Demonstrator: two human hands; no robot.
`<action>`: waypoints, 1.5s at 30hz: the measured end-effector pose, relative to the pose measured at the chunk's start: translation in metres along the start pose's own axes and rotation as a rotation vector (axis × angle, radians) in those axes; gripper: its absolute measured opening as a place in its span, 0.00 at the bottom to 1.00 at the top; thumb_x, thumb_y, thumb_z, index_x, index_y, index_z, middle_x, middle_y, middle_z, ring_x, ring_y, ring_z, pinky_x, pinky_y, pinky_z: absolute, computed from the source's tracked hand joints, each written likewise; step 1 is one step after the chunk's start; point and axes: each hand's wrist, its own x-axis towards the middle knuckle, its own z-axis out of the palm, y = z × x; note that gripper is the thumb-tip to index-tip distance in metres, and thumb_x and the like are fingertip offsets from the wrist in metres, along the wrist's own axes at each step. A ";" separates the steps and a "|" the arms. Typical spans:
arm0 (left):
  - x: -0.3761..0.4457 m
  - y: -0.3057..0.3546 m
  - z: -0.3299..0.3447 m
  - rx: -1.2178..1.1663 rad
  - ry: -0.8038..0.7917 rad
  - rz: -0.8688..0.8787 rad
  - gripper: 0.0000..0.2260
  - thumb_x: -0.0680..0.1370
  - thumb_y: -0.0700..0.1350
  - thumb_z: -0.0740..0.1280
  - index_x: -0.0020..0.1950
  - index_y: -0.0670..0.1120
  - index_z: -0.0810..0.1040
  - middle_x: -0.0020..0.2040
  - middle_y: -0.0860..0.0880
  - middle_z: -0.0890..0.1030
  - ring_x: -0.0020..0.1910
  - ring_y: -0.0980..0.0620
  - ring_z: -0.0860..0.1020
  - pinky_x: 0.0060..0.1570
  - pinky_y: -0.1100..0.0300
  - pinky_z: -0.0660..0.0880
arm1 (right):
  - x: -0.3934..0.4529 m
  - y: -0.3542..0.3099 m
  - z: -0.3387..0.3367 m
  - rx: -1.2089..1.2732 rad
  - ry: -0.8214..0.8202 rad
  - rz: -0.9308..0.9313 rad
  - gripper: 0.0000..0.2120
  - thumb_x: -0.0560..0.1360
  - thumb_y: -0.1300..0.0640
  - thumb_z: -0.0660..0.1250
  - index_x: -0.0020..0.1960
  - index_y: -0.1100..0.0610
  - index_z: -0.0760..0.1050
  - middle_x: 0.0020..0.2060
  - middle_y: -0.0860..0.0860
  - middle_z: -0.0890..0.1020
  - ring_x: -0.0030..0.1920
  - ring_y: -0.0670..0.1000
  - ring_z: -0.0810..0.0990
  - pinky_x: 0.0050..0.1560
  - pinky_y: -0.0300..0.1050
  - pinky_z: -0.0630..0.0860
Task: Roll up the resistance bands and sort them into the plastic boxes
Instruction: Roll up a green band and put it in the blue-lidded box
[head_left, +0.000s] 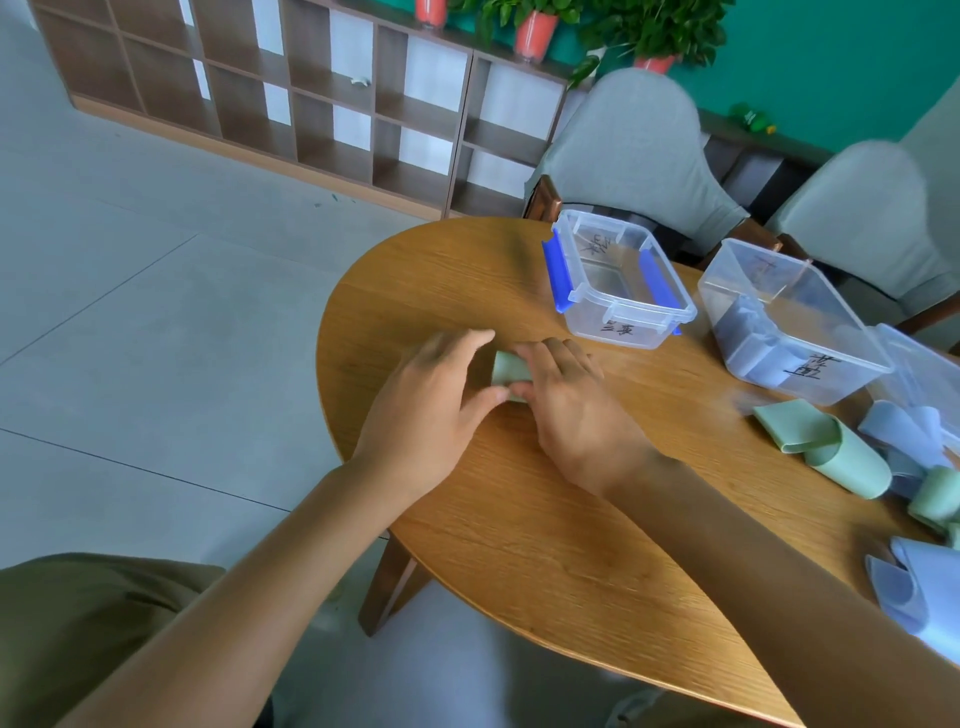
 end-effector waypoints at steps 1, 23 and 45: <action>0.000 0.002 -0.001 -0.029 -0.012 0.020 0.24 0.78 0.56 0.68 0.73 0.52 0.71 0.68 0.54 0.76 0.66 0.54 0.74 0.60 0.60 0.73 | -0.003 -0.001 -0.005 0.014 -0.016 -0.014 0.16 0.80 0.61 0.64 0.67 0.62 0.72 0.54 0.58 0.78 0.57 0.61 0.75 0.57 0.55 0.70; 0.002 0.024 0.024 -0.084 -0.048 0.210 0.19 0.82 0.56 0.54 0.57 0.42 0.73 0.47 0.54 0.71 0.50 0.57 0.67 0.48 0.49 0.73 | -0.038 0.025 -0.076 0.661 -0.147 0.199 0.12 0.81 0.51 0.65 0.64 0.51 0.73 0.52 0.46 0.82 0.54 0.45 0.80 0.60 0.46 0.75; 0.000 0.023 0.028 0.019 -0.110 0.104 0.20 0.81 0.62 0.54 0.59 0.49 0.76 0.56 0.56 0.79 0.59 0.55 0.73 0.51 0.57 0.74 | 0.003 0.073 -0.101 0.205 -0.018 0.176 0.11 0.80 0.54 0.67 0.62 0.53 0.77 0.49 0.49 0.82 0.49 0.50 0.79 0.49 0.42 0.73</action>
